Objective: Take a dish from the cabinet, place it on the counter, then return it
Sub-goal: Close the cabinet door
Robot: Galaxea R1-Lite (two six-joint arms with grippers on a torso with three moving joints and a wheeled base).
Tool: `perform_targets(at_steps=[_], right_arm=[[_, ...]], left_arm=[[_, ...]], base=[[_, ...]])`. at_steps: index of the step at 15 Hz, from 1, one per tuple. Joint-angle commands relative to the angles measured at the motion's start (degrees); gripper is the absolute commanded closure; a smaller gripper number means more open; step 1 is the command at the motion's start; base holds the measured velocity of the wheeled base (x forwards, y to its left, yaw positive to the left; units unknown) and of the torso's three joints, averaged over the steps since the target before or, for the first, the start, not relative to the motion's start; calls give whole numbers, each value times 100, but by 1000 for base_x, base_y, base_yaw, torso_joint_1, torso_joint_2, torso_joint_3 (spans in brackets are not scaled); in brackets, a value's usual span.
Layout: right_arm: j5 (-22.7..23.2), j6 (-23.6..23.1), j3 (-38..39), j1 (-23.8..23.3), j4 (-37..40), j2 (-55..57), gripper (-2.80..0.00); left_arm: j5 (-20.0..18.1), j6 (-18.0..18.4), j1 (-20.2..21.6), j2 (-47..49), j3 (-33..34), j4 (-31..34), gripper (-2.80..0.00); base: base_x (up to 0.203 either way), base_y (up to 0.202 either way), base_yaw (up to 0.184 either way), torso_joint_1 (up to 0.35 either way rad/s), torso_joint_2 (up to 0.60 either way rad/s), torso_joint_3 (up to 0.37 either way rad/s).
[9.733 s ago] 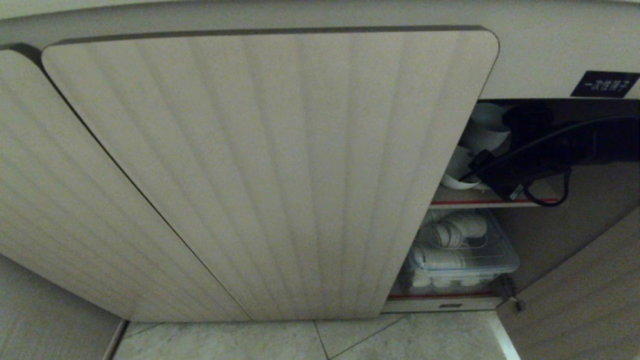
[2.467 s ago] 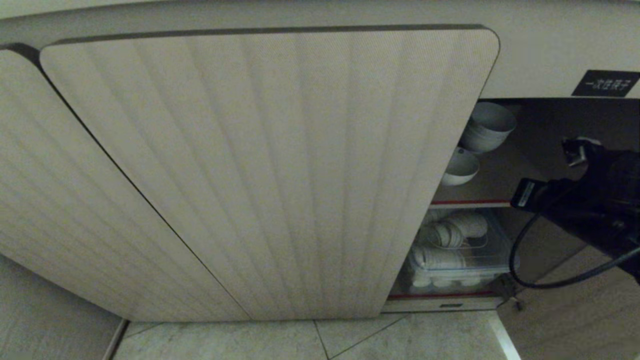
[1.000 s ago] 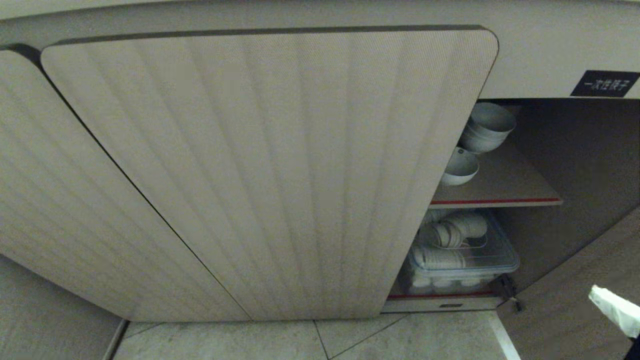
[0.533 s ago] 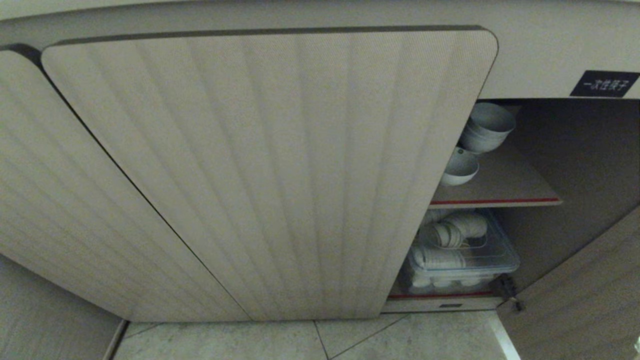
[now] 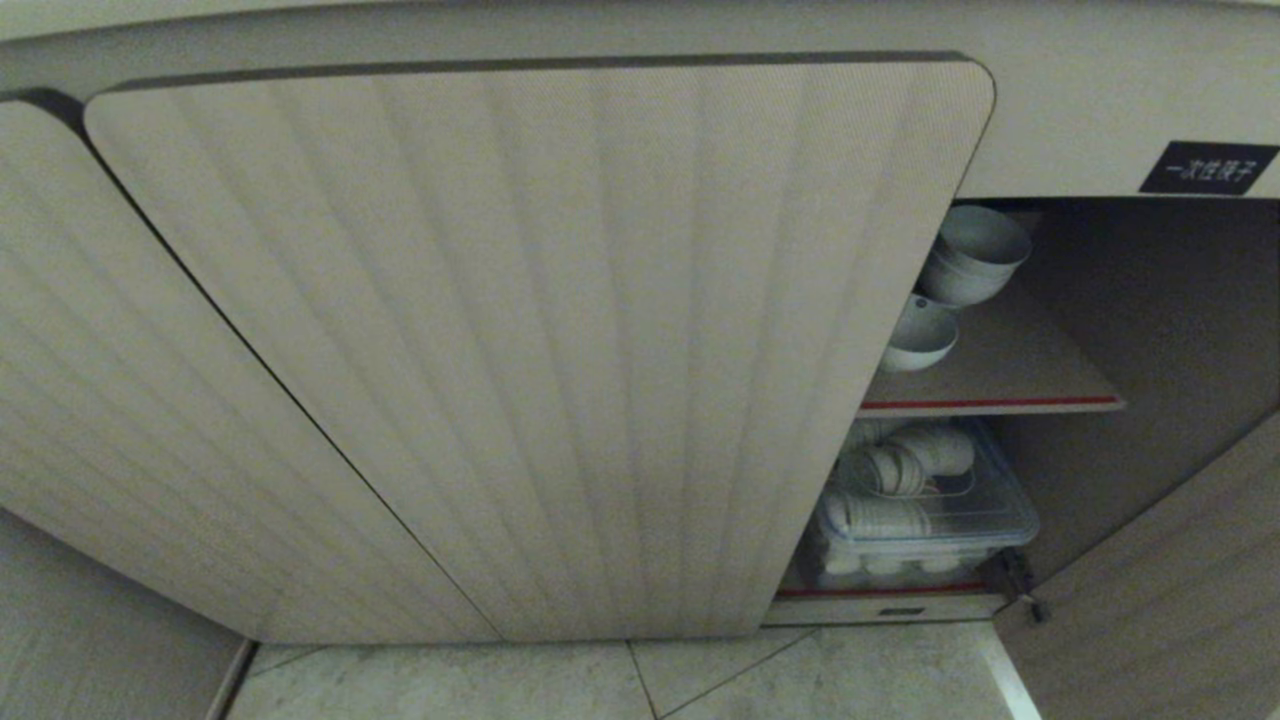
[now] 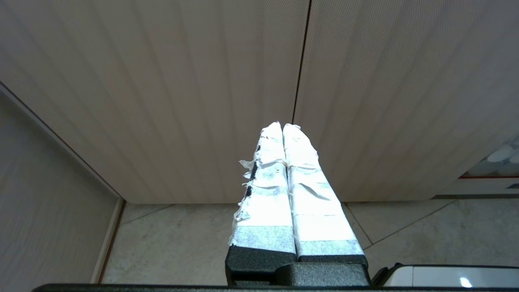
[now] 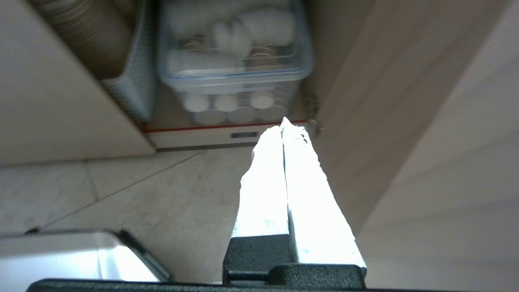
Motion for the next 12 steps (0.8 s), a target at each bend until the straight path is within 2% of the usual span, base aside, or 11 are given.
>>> perform_targets(at_steps=[1, 4, 8, 12], right_arm=[[63, -24, 0, 14, 105, -370, 0], [233, 42, -5, 46, 493, -849, 0], [409, 56, -4, 113, 506, -1655, 0], [438, 17, -9, 116, 508, -1722, 0]], left_arm=[[-1, -3, 0, -2, 0, -3, 0], [-1, -3, 0, -2, 0, -3, 0], [-1, -3, 0, -2, 0, -3, 0], [-1, -3, 0, -2, 0, -3, 0]], base=[[0, 0, 0, 0, 0, 0], [0, 0, 0, 0, 0, 0], [0, 0, 0, 0, 0, 0], [0, 0, 0, 0, 0, 0]])
